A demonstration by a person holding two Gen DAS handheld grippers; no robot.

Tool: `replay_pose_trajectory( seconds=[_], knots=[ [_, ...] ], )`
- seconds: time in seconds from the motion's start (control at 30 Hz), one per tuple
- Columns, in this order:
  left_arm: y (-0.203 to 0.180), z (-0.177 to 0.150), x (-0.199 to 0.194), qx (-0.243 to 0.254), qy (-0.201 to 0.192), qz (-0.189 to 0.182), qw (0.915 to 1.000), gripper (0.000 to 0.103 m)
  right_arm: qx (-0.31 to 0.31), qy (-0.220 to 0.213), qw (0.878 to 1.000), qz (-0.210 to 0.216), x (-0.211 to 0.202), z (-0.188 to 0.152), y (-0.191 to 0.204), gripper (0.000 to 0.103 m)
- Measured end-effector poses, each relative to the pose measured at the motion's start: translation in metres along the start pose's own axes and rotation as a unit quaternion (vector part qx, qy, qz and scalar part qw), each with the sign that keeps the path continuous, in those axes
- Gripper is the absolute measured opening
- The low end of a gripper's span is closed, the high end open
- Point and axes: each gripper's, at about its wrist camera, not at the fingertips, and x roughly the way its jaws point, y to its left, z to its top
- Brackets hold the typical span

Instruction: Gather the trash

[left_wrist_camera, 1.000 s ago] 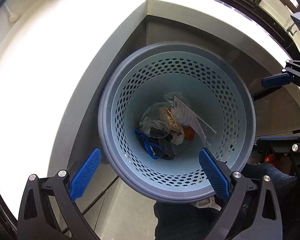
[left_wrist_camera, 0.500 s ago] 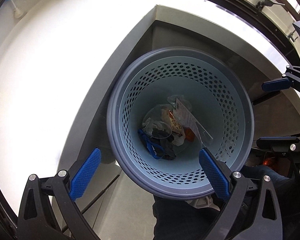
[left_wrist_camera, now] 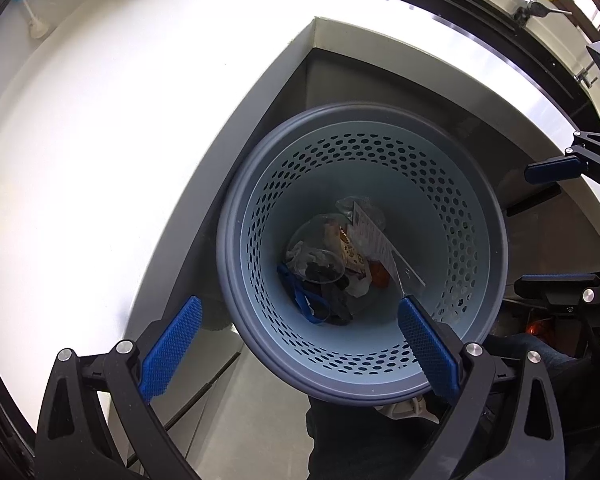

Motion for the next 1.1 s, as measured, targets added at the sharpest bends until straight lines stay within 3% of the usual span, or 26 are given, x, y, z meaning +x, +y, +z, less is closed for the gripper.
replay_pose_trajectory(
  seconds=[1.1],
  knots=[
    [0.005,0.006,-0.018,-0.007,-0.017,-0.005,0.9998,0.096,0.006,-0.010,1.000,0.001,-0.009,0.003,-0.004,0.094]
  ],
)
